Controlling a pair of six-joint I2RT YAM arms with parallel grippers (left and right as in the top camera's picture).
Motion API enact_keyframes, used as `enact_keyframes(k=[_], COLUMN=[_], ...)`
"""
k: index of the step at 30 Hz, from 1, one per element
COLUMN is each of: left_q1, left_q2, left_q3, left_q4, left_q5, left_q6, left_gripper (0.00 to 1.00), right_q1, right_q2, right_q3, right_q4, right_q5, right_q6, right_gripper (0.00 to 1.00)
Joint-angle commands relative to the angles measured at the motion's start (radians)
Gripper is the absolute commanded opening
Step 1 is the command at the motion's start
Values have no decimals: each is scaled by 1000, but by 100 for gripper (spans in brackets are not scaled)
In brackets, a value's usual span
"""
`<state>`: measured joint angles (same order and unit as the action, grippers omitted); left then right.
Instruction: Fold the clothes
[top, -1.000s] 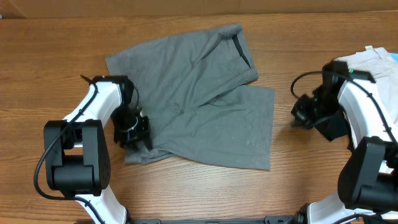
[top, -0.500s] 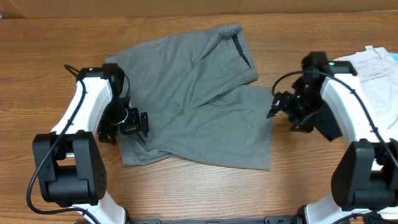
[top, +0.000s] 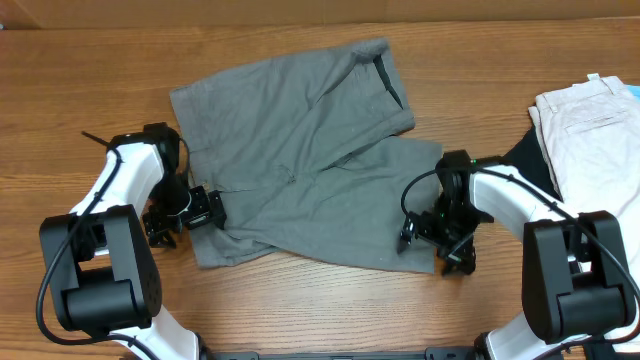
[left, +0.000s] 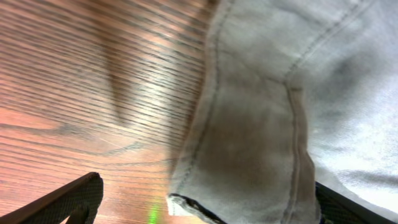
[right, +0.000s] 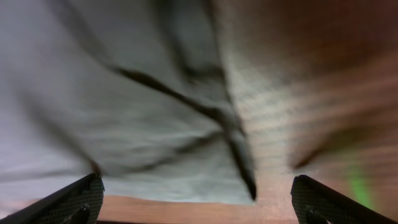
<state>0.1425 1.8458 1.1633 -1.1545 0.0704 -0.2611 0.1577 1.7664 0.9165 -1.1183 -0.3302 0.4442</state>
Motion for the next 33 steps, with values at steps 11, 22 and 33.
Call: enact_keyframes(k=[11,22,33], left_q1=[2,2,-2], left_q2=[-14,-16,-18], left_q3=[-7,32,96], left_q4=[11,-53,-69], left_q5=[0,1,11], left_q6=[-23,-27,-23], left_gripper=[100,100,100], right_q1=[0,-92,-277], right_q2=[-4,-29,-82], right_q3=[-66,89,378], right_q4=[128,-97,-332], right_q5=[-58,201,396], right_q6=[48,107,22], right_gripper=[32,4,9])
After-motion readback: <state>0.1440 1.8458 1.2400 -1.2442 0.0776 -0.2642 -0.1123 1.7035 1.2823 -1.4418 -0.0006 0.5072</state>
